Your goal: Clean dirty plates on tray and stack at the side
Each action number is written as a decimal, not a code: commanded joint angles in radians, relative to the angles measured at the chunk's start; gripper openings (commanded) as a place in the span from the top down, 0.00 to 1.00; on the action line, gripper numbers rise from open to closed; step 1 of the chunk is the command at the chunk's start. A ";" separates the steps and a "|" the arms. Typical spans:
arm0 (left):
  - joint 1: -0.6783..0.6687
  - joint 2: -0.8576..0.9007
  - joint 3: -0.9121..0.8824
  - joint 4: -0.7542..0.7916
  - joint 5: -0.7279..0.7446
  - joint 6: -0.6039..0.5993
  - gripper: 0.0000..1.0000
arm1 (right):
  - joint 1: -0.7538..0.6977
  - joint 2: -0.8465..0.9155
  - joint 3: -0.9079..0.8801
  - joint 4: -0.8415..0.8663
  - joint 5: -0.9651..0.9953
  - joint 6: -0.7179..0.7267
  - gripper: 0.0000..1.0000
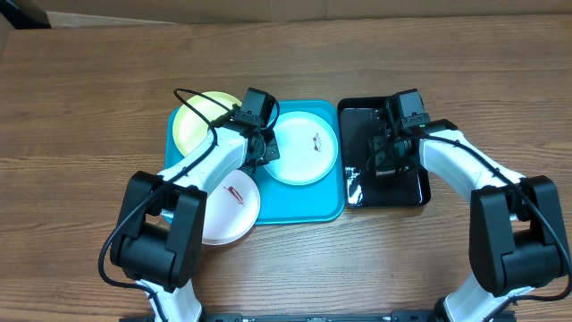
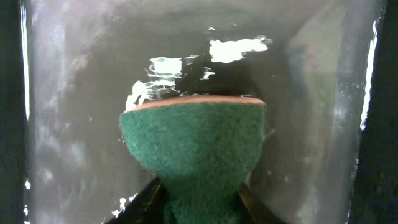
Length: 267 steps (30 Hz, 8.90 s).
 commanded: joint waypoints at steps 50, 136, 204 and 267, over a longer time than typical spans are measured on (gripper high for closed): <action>0.012 0.006 -0.007 -0.048 -0.048 0.009 0.96 | 0.004 -0.264 0.173 -0.252 -0.089 0.034 0.96; 0.012 -0.014 -0.007 -0.078 -0.088 -0.065 0.96 | 0.399 0.110 0.267 0.076 0.220 0.105 0.96; 0.011 -0.014 -0.007 -0.076 -0.092 -0.050 0.96 | -0.061 0.060 0.386 -0.430 -0.354 0.030 0.96; 0.011 -0.014 -0.007 -0.080 -0.092 -0.039 0.96 | 0.196 0.340 0.236 0.307 -0.996 0.386 0.96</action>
